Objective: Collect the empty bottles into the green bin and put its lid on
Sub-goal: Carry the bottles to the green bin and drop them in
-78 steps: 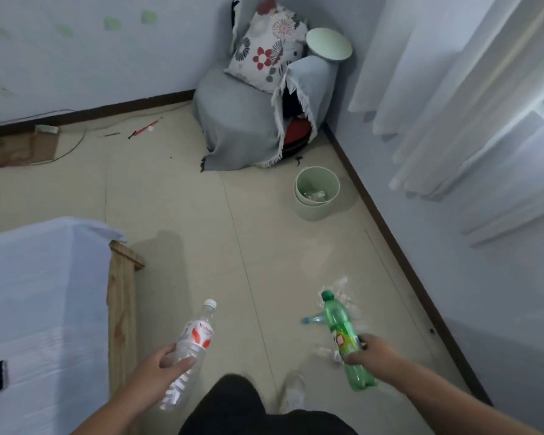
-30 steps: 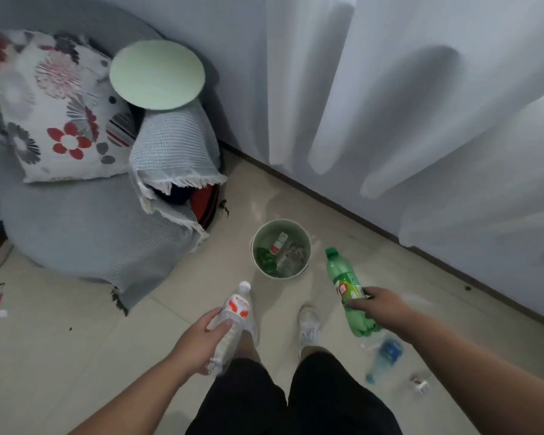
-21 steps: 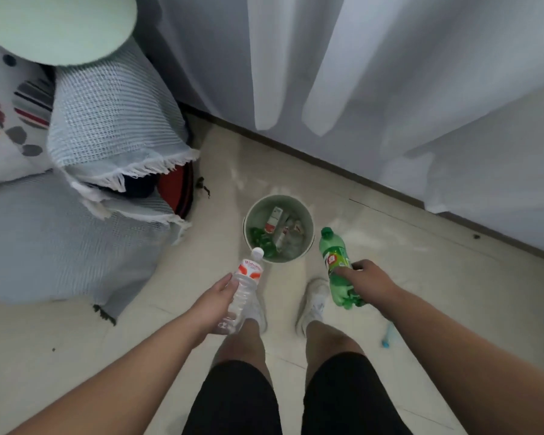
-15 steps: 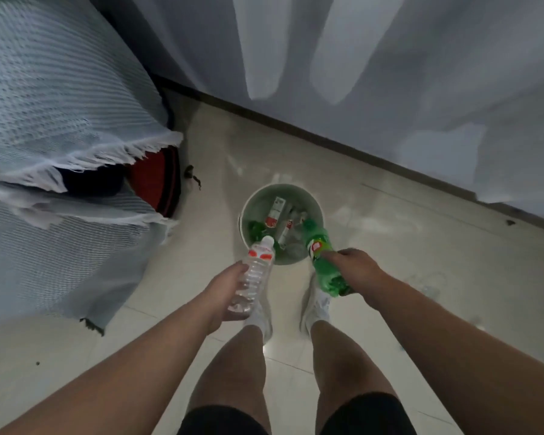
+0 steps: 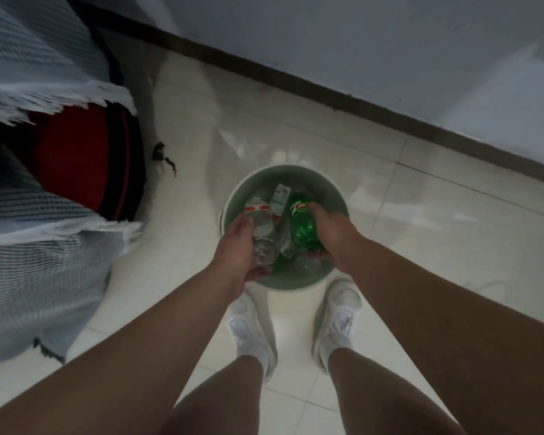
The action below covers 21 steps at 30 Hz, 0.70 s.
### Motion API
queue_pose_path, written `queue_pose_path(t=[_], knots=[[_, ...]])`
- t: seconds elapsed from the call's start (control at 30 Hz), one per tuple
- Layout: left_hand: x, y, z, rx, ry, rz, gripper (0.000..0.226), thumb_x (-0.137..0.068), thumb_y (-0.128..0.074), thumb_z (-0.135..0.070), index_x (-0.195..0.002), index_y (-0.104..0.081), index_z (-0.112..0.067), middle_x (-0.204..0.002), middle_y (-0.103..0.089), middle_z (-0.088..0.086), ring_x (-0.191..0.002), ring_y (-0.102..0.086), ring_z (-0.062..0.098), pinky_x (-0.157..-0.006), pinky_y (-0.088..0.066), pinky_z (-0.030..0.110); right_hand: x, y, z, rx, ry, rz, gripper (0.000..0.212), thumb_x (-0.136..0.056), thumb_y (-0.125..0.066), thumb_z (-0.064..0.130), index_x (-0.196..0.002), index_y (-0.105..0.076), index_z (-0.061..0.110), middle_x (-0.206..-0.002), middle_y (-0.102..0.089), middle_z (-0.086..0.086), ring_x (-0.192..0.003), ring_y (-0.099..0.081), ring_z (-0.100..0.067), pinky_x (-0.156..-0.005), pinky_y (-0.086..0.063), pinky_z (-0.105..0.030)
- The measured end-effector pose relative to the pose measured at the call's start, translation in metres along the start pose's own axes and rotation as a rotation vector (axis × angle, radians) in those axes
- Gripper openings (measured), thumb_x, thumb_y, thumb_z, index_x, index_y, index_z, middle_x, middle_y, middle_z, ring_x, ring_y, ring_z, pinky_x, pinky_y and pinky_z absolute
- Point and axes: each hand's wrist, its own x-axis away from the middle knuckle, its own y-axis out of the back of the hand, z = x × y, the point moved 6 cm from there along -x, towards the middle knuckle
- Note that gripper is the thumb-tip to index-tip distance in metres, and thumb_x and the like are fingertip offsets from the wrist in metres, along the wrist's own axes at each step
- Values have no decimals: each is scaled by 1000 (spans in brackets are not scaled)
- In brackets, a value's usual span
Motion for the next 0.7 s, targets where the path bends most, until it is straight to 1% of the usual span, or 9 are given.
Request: queue_pose_path(t=[0.1,0.2,0.27,0.33,0.43,0.53,0.57,0.63,0.7], knots=[[-22,-4,-2,106,40,-11,40,-101,-44,-55,-126,-57,-28,-111,-67,8,-93,-70,28,-52,-61,32,-25,-7,0,-70,-22,20,49,-97,-54,52,-126,-57,12,-115,-61,-18,-91,-70,-38,-73,-64,-51],[-37,-11,-3,332,135,28,34,-98,-56,-51,-110,-59,-19,-108,-67,16,-95,-70,34,-66,-63,41,-41,-11,0,-103,-5,45,49,-98,-53,49,-128,-58,10,-110,-68,-16,-91,-73,-35,-81,-63,-48],[-45,-12,-3,473,161,29,31,-96,-61,-47,-105,-58,-18,-107,-66,20,-92,-70,35,-63,-62,40,-47,-15,0,-185,-7,85,48,-96,-59,46,-129,-57,12,-110,-70,-15,-92,-74,-34,-85,-63,-47],[-51,-15,-1,589,178,41,36,-95,-63,-46,-114,-58,-16,-113,-66,23,-94,-71,37,-62,-62,39,-50,-20,-2,-256,-8,146,53,-89,-70,46,-129,-57,14,-112,-71,-13,-94,-74,-33,-85,-62,-46],[-56,-18,2,722,182,59,45,-93,-65,-49,-124,-60,-15,-120,-64,25,-100,-71,39,-68,-63,42,-49,-28,-6,-221,34,224,70,-77,-84,43,-134,-54,18,-120,-69,-10,-98,-72,-30,-86,-62,-46],[-56,-16,5,765,142,71,53,-92,-67,-50,-131,-59,-16,-126,-63,25,-109,-69,37,-89,-61,46,-48,-34,-9,-178,92,195,67,-75,-88,26,-132,-53,22,-119,-68,-9,-94,-73,-30,-90,-60,-47],[-54,-15,6,768,130,72,49,-92,-67,-48,-128,-59,-17,-124,-63,24,-110,-69,36,-90,-61,45,-48,-35,-9,-189,103,171,69,-76,-87,24,-135,-52,21,-120,-68,-10,-94,-73,-30,-91,-60,-49],[-50,-14,10,760,126,52,38,-95,-66,-42,-122,-59,-17,-115,-65,22,-106,-70,33,-75,-65,40,-46,-38,-10,-249,109,144,74,-79,-84,28,-142,-48,19,-124,-67,-10,-93,-74,-28,-94,-57,-51],[-47,-13,13,753,134,30,41,-98,-64,-33,-133,-54,-15,-109,-64,20,-103,-69,32,-62,-65,37,-45,-39,-7,-377,108,136,69,-85,-78,33,-145,-47,18,-118,-71,-10,-87,-77,-25,-88,-60,-47]])
